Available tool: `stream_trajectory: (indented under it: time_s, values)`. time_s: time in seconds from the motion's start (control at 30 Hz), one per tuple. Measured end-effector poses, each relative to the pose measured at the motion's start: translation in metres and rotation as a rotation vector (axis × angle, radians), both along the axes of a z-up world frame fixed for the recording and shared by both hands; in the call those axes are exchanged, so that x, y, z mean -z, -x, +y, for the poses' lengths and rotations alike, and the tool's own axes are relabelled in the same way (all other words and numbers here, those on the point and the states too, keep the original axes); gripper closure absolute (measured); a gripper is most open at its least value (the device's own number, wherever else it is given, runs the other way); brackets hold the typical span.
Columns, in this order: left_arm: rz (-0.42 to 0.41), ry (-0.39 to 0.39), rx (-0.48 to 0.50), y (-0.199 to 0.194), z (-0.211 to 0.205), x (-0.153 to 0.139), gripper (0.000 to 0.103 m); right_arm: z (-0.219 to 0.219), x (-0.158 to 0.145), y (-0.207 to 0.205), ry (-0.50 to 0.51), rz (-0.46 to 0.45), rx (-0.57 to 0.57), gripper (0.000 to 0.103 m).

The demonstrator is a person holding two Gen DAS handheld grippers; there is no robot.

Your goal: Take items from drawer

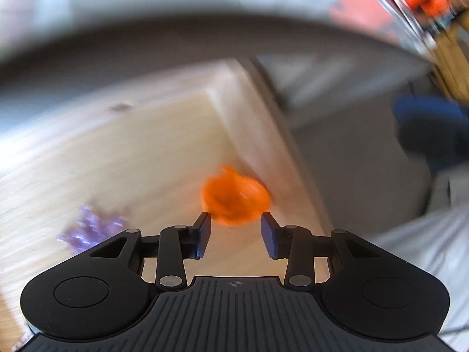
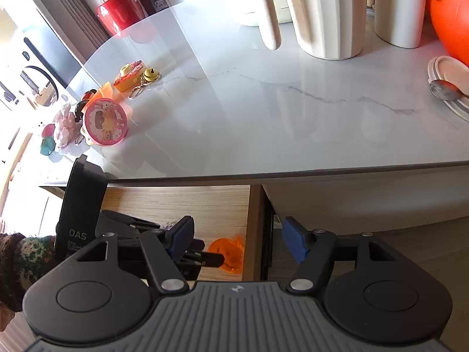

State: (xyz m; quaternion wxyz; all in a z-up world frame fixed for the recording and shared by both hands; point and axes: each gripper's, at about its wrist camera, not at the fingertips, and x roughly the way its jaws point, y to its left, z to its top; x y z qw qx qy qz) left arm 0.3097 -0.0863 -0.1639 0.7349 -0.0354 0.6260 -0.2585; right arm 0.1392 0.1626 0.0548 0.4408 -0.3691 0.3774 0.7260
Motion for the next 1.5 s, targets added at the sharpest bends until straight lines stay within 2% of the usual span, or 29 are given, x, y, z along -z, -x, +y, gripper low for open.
stream_trajectory:
  time_s: [0.03,0.17,0.23,0.27,0.3,0.4,0.47,0.53,0.6,0.67,0.7,0.77,0.87,1.0,1.07,1.17,1.27,1.33,1.43,1.5]
  values:
    - [-0.002,-0.021,-0.006,0.0,0.0,0.002,0.065,0.0,0.0,0.0,0.001,0.002,0.003,0.036]
    - [-0.034,-0.032,-0.105,0.001,0.014,0.004,0.065,-0.002,-0.002,-0.002,-0.011,0.002,0.01,0.036]
    - [-0.051,-0.035,-0.077,0.008,0.018,-0.001,0.07,-0.003,-0.002,-0.002,-0.013,-0.003,0.011,0.035]
    - [-0.067,-0.023,-0.06,0.012,0.021,-0.006,0.077,-0.002,-0.001,-0.002,-0.009,-0.007,0.011,0.033]
    - [-0.088,-0.007,-0.053,0.018,0.029,-0.013,0.08,-0.002,0.001,-0.001,0.0,-0.013,0.009,0.032]
    - [-0.153,0.084,-0.066,0.04,0.069,-0.038,0.08,-0.002,0.008,0.004,0.028,-0.04,-0.016,0.032]
    - [-0.175,0.09,-0.048,0.051,0.096,-0.054,0.078,-0.004,0.013,0.012,0.049,-0.056,-0.05,0.032]
    - [-0.182,0.007,0.017,0.063,0.121,-0.06,0.078,-0.004,0.019,0.024,0.08,-0.079,-0.102,0.032]
    - [-0.2,-0.121,0.121,0.076,0.145,-0.056,0.078,-0.006,0.029,0.047,0.116,-0.128,-0.2,0.032]
    - [-0.203,-0.22,0.215,0.079,0.167,-0.047,0.078,-0.013,0.038,0.075,0.092,-0.239,-0.331,0.034]
    - [-0.201,-0.245,0.243,0.082,0.177,-0.041,0.078,-0.017,0.043,0.091,0.08,-0.294,-0.388,0.034]
    - [-0.194,-0.255,0.282,0.088,0.193,-0.029,0.078,-0.02,0.05,0.117,0.12,-0.301,-0.446,0.034]
    - [-0.158,-0.213,0.389,0.078,0.188,-0.009,0.078,-0.019,0.061,0.155,0.176,-0.27,-0.474,0.034]
    - [-0.095,-0.212,0.506,0.073,0.169,0.005,0.078,-0.034,0.076,0.199,0.054,-0.379,-0.597,0.034]
    - [-0.094,-0.284,0.562,0.073,0.152,0.006,0.074,-0.036,0.081,0.202,0.066,-0.374,-0.603,0.034]
    - [-0.116,-0.4,0.619,0.072,0.141,0.02,0.076,-0.033,0.087,0.195,0.112,-0.338,-0.57,0.034]
    - [-0.077,-0.431,0.641,0.072,0.133,0.031,0.074,-0.033,0.092,0.185,0.098,-0.344,-0.564,0.032]
    - [-0.083,-0.428,0.646,0.072,0.125,0.032,0.072,-0.033,0.093,0.18,0.095,-0.336,-0.561,0.032]
    - [-0.065,-0.429,0.61,0.066,0.117,0.033,0.072,-0.032,0.094,0.176,0.087,-0.328,-0.558,0.032]
    - [-0.045,-0.443,0.553,0.063,0.116,0.034,0.073,-0.03,0.093,0.172,0.088,-0.305,-0.55,0.032]
